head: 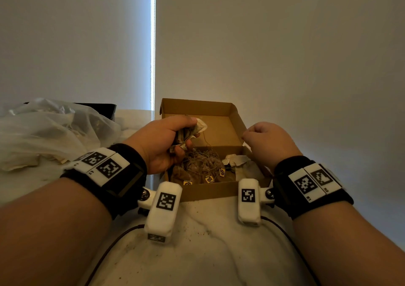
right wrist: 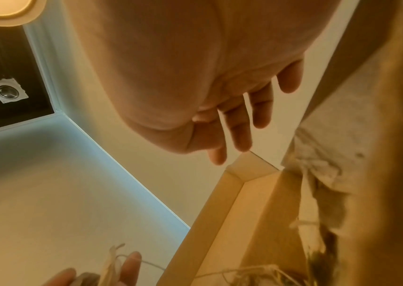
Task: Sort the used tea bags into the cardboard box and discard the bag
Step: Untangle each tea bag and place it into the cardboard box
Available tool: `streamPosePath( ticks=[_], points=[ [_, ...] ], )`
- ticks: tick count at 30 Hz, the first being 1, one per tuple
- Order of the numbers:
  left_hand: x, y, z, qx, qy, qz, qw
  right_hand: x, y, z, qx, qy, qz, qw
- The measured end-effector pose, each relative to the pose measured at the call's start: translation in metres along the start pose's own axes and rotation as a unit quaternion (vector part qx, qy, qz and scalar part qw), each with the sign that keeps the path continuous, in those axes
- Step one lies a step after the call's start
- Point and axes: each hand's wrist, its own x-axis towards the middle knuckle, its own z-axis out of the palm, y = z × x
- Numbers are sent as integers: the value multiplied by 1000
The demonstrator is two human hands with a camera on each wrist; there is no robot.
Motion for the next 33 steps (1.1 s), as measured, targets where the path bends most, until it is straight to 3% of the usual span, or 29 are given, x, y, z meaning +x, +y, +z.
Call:
streamPosePath(
  ticks=[2, 6, 13, 18, 21, 25, 33],
  points=[
    [0, 0, 0, 2, -3, 0, 1000, -2, -3, 2, 28, 4, -23, 999],
    [-3, 2, 1, 5, -15, 8, 1000, -9, -12, 8, 61, -64, -64, 994],
    [-9, 11, 10, 6, -102, 63, 993, -16, -24, 16, 88, -123, -118, 981],
    [-10, 14, 11, 2, -110, 80, 991, -17, -21, 17, 168, -38, -120, 978],
    [-7, 13, 9, 0, -75, 83, 994, -17, -19, 14, 289, -40, -103, 951],
    [-7, 11, 8, 11, -27, 62, 998, -18, -22, 9, 439, -89, -82, 890],
    [-7, 5, 7, 47, -43, 23, 998, -20, -28, 7, 542, -90, -64, 833]
  ],
)
